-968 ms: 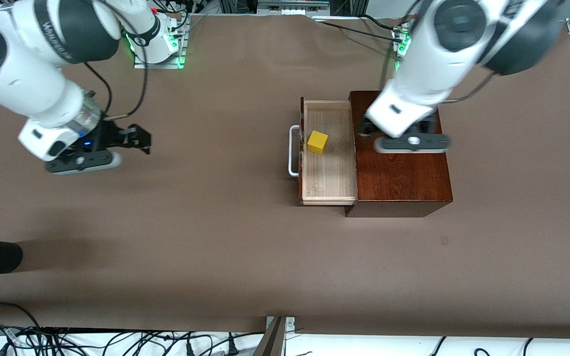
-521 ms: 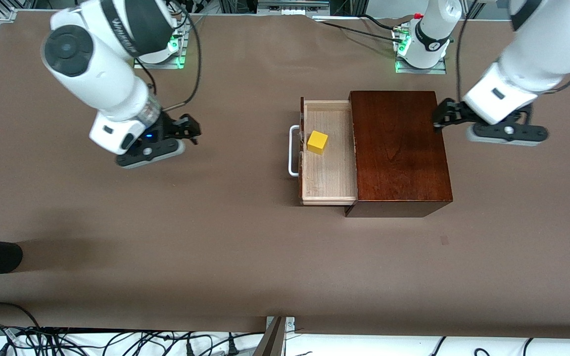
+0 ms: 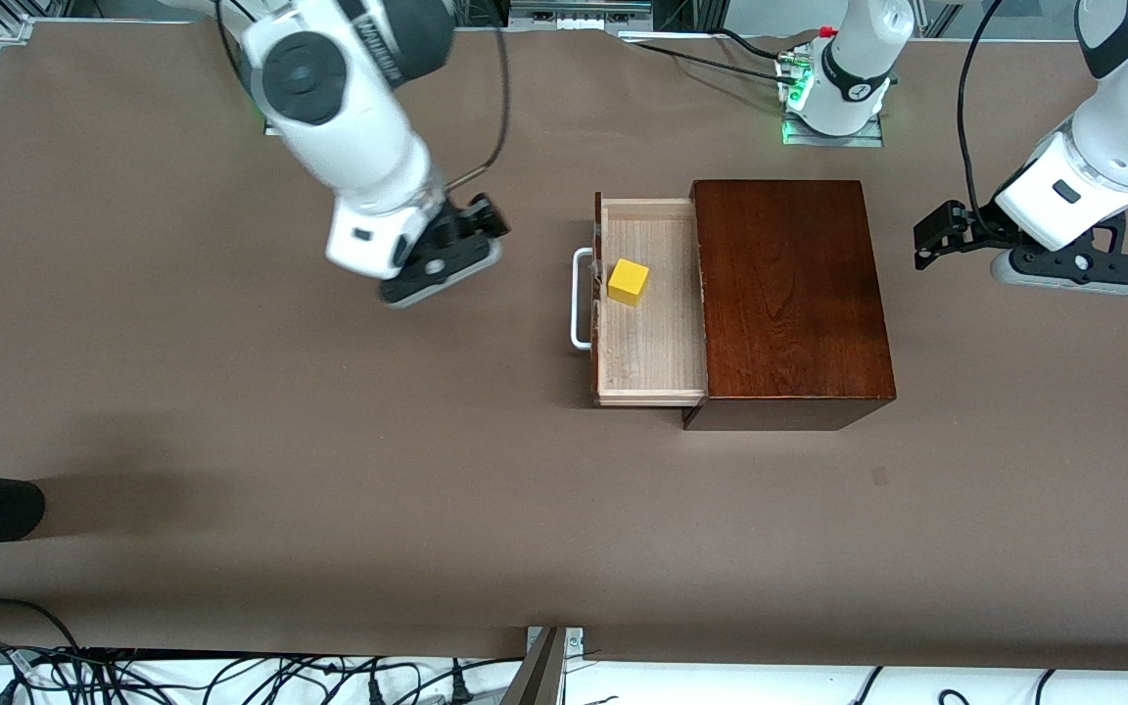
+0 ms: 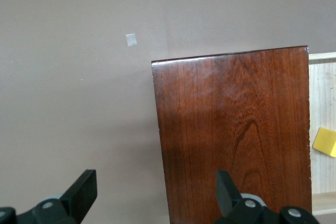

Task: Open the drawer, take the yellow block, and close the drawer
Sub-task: 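Lower the right gripper into the drawer over the yellow cube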

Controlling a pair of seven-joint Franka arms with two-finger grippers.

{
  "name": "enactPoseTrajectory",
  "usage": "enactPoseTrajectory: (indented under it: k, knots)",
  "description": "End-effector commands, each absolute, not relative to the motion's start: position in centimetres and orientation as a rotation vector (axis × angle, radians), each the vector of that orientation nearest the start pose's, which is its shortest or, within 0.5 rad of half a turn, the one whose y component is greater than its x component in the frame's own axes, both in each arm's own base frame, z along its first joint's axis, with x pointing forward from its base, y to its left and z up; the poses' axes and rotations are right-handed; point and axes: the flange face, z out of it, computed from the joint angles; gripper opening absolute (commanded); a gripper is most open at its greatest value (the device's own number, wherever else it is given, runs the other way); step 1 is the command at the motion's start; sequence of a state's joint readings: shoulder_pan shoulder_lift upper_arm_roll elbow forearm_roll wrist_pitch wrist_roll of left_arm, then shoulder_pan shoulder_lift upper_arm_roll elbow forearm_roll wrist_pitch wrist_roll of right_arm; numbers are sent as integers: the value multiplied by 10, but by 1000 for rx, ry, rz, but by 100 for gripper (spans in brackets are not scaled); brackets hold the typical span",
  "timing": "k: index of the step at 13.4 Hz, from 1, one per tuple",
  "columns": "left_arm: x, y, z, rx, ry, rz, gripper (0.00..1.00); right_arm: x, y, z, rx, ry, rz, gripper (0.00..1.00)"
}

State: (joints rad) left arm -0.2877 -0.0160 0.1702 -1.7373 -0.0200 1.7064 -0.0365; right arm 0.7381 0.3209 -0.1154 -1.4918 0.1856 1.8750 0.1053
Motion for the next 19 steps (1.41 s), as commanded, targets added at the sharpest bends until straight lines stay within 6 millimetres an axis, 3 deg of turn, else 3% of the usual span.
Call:
enactPoseTrajectory:
  k: [1, 10, 14, 19]
  knots:
    - [552, -53, 575, -3197, 116, -26, 100, 525, 460, 490, -2864, -795, -46, 100]
    - [558, -37, 588, -3194, 62, -31, 100, 466, 572, 431, -2689, -1215, -229, 100]
    - [558, -30, 593, -3196, 38, -44, 100, 451, 598, 401, -2644, -1312, -262, 100]
    - [559, -33, 591, -3195, 47, -43, 100, 435, 613, 371, -2622, -1452, -227, 100]
